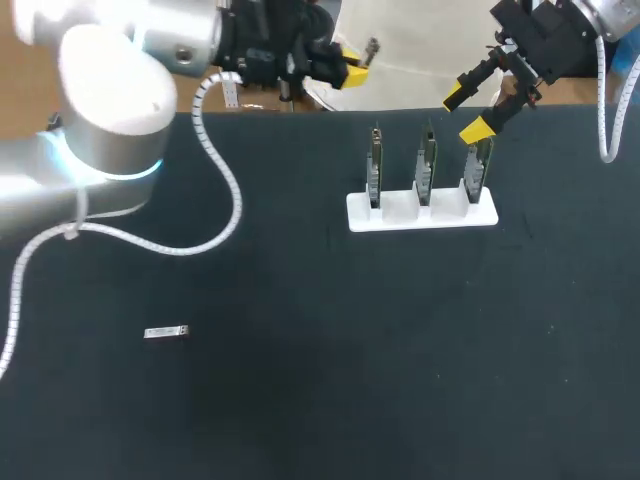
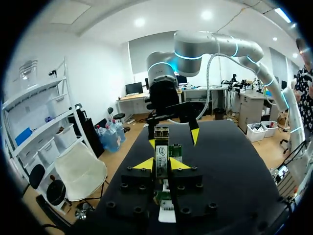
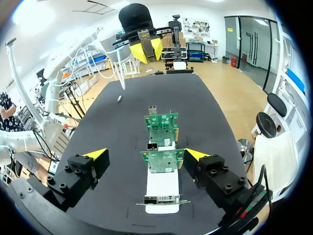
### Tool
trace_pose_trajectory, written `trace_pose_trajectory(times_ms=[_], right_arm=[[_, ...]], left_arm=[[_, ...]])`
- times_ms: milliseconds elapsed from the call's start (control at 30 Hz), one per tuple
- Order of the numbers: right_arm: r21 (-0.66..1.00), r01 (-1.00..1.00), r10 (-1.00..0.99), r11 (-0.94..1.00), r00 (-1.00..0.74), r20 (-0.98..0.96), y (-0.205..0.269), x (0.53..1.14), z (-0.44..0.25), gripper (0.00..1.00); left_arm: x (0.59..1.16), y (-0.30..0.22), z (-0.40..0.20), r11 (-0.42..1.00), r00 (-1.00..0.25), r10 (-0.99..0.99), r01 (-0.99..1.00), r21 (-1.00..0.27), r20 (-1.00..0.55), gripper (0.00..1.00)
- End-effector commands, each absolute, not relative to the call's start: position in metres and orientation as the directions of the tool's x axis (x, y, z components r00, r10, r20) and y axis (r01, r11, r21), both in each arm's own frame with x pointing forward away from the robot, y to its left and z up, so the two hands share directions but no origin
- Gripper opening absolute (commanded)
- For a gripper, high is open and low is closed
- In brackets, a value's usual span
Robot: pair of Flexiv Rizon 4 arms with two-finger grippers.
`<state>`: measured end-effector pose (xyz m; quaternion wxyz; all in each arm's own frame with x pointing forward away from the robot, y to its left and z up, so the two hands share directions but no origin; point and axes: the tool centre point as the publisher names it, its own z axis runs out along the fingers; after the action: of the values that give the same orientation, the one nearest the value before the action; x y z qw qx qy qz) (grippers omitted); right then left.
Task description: Pick up the optical module with the left hand, and insert it into the network port with the right hand.
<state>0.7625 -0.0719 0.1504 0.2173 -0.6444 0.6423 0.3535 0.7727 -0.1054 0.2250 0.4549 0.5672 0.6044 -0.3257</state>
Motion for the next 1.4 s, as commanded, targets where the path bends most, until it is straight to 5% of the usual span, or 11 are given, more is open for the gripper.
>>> trace_pose_trajectory(times_ms=[33, 1400], right_arm=[[0.172, -0.982, -0.674, -0.078, -0.075, -0.735, -0.072, 0.762, 0.15, 1.0], [0.172, -0.982, -0.674, -0.078, -0.075, -0.735, -0.072, 0.762, 0.15, 1.0]], left_arm=[[0.782, -0.13, 0.218, 0.116, 0.061, 0.352, 0.987, 0.109, -0.934, 0.0], [0.77, -0.199, 0.173, 0.037, -0.003, 0.158, 0.999, 0.003, -0.987, 0.0]])
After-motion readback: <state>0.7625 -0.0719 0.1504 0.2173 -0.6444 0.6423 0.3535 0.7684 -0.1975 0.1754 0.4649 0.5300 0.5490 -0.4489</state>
